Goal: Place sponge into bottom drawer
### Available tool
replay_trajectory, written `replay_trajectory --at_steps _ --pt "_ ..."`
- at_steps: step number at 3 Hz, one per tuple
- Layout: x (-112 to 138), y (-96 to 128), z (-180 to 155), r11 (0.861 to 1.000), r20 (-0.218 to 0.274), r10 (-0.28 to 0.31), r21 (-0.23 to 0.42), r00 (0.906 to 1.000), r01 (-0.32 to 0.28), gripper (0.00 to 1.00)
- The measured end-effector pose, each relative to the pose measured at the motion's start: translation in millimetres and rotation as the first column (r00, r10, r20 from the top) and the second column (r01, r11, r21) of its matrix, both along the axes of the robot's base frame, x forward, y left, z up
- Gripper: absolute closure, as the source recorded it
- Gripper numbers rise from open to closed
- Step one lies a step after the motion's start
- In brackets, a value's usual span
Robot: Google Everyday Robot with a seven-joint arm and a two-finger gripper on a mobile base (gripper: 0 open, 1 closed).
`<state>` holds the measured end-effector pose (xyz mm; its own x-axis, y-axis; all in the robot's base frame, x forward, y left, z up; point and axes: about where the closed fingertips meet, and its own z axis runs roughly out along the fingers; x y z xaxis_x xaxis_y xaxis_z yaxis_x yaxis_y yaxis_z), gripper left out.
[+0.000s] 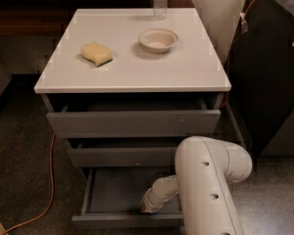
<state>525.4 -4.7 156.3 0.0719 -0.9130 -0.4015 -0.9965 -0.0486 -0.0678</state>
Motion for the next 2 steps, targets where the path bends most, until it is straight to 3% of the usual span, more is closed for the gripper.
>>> replay_trajectory --at_steps 2 --pt "-35.1 7.5 -1.4 0.999 -0.079 0.045 0.000 0.9958 -0.045 1.00"
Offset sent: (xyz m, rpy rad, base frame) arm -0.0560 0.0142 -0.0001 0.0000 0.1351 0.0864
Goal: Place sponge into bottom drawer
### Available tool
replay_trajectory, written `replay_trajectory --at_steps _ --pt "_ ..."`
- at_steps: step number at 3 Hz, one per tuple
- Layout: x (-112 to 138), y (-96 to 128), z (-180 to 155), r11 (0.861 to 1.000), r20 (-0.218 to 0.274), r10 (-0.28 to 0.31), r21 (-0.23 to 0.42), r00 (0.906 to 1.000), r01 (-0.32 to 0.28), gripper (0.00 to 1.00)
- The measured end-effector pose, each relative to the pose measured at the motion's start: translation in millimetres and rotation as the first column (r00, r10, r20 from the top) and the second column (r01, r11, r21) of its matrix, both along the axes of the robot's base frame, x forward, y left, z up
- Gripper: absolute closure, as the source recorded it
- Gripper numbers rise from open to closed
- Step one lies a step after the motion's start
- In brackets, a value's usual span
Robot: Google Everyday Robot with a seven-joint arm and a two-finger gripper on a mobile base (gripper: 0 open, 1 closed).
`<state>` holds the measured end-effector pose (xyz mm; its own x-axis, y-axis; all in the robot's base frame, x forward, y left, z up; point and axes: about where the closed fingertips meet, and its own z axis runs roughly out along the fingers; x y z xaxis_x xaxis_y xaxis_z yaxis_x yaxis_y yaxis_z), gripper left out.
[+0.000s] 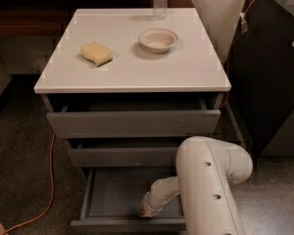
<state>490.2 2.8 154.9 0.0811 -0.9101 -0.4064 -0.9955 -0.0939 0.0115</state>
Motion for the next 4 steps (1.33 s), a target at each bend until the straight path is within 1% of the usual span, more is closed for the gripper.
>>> replay_trajectory --at_steps 1,2,3,4 --pt "-23.0 5.5 2.1 0.999 -0.056 0.035 -0.001 0.9978 -0.035 1.00" --pt "-36.8 10.0 6.9 0.998 -0.081 0.057 0.001 0.9951 -0.057 1.00" --pt "-32.9 11.5 33.2 0.996 -0.037 0.094 -0.004 0.9949 -0.094 1.00" --pt "-18.0 12.4 72.7 0.990 0.036 0.142 -0.008 0.9893 -0.141 1.00"
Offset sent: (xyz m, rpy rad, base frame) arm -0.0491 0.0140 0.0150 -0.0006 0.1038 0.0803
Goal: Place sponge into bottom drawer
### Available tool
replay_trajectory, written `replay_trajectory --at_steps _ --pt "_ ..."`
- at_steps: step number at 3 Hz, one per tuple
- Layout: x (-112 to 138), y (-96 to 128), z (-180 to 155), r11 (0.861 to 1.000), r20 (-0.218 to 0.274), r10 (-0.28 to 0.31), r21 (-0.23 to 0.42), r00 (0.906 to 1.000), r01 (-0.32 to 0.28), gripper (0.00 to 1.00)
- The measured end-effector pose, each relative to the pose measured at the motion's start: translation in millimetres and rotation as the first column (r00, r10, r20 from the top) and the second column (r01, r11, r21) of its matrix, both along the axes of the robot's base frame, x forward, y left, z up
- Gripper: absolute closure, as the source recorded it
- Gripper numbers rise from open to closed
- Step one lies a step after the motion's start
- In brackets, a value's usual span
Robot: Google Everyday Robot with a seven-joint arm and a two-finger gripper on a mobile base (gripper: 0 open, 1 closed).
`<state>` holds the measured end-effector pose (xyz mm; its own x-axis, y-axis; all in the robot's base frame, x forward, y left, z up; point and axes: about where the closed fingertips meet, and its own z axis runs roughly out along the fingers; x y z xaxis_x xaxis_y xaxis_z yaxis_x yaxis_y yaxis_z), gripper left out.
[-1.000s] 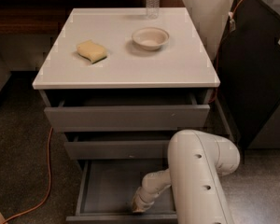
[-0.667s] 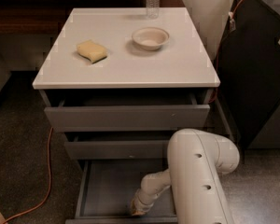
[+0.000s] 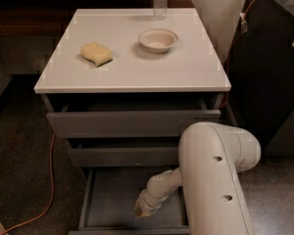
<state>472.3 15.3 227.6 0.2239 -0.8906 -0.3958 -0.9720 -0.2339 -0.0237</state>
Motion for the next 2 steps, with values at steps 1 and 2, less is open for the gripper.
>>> replay_trajectory --at_steps 1,2 --pt "17.0 1.9 41.3 0.999 0.079 0.044 -0.001 0.9959 -0.044 1.00" --pt "26.8 4.3 79.7 0.996 0.152 0.087 -0.008 0.9846 -0.086 1.00"
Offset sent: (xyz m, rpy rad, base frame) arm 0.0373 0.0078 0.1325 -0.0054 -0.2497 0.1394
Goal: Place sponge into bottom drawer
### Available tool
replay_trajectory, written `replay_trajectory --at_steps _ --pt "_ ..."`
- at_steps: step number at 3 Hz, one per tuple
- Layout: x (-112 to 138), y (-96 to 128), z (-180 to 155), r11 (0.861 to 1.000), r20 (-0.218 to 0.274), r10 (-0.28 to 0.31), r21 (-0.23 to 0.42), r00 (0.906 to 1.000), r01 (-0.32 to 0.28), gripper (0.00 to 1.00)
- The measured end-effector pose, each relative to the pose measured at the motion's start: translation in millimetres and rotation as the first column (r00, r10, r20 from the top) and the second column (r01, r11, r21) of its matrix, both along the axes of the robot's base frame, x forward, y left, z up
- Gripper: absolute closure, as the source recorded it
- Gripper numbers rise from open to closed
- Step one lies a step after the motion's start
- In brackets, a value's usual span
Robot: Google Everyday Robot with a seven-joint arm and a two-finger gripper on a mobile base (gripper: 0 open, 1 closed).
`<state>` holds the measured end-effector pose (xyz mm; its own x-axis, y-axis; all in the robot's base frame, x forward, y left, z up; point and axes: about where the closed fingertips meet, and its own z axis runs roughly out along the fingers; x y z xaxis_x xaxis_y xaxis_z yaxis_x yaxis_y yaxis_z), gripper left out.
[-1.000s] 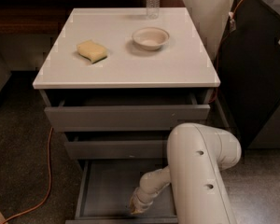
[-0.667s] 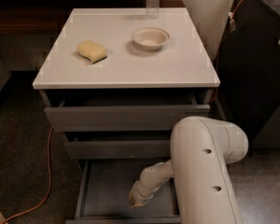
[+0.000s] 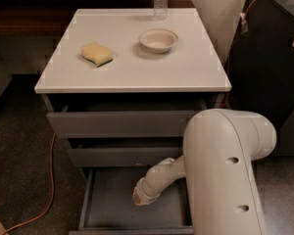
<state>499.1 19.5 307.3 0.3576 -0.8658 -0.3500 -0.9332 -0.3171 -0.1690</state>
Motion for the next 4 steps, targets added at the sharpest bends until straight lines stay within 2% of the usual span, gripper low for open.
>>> replay_trajectory --at_steps 1,2,3,4 --pt "9.4 5.0 51.8 0.999 0.089 0.051 0.002 0.9947 -0.051 0.77" --pt "17.0 6.0 93.1 0.996 0.127 0.084 0.014 0.9883 -0.086 0.47" --pt "21.3 10.5 140.6 0.994 0.164 0.094 0.037 0.9819 -0.101 0.23" --pt "25.5 14.2 188.3 0.993 0.168 0.089 0.060 0.9817 -0.101 0.00"
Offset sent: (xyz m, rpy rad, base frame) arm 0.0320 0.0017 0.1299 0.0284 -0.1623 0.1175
